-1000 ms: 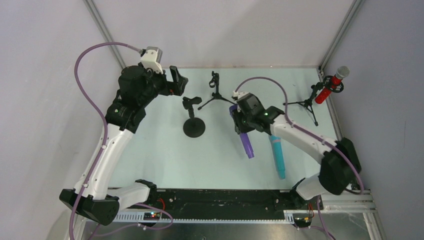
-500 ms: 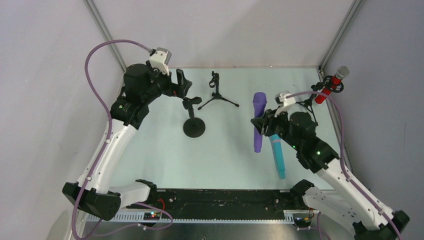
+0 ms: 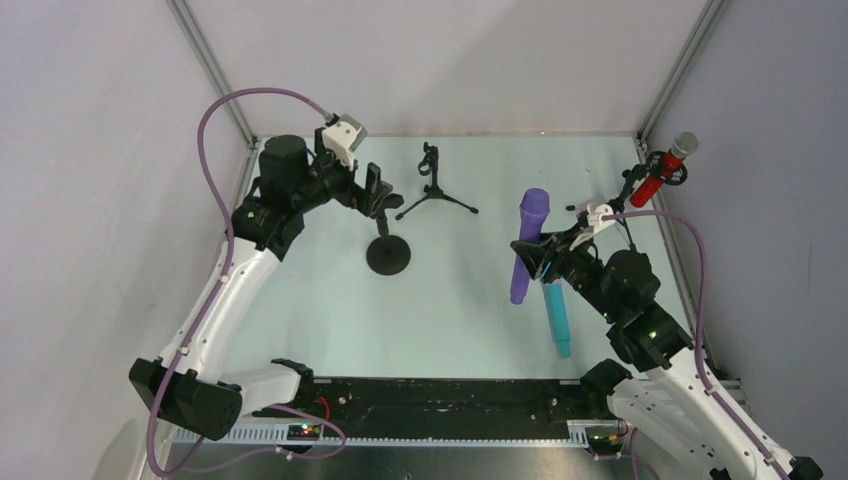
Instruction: Attach the microphones to the stand
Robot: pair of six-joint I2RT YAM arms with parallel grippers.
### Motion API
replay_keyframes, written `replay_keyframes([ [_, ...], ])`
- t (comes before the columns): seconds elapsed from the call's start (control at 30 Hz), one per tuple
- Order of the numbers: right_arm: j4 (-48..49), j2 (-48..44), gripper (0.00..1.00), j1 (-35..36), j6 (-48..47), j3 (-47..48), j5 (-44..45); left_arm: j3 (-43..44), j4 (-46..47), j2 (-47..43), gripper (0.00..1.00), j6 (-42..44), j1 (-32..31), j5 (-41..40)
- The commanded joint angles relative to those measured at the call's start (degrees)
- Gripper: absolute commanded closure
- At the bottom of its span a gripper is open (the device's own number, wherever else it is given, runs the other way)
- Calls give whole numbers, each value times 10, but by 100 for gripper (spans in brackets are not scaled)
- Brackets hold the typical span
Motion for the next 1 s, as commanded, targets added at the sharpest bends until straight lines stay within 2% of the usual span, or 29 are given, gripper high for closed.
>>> replay_keyframes([
  [0.0, 20, -9, 100, -4, -12, -4, -12, -27, 18, -45, 2, 90, 4, 33],
  [0.2, 11, -19, 100, -10, -8, -10, -18, -73, 2, -64, 2, 186, 4, 52],
  [0.37, 17, -33, 100, -15, -1, -23, -23, -66, -28, -29, 2, 229, 4, 37],
  [0.7, 14, -45, 100, -28, 12, -37, -36, -1, -69, 89, 2, 253, -4, 26],
  [0.97, 6, -43, 100, -38, 11, -39, -41, 28, -81, 140, 2, 263, -34, -55],
])
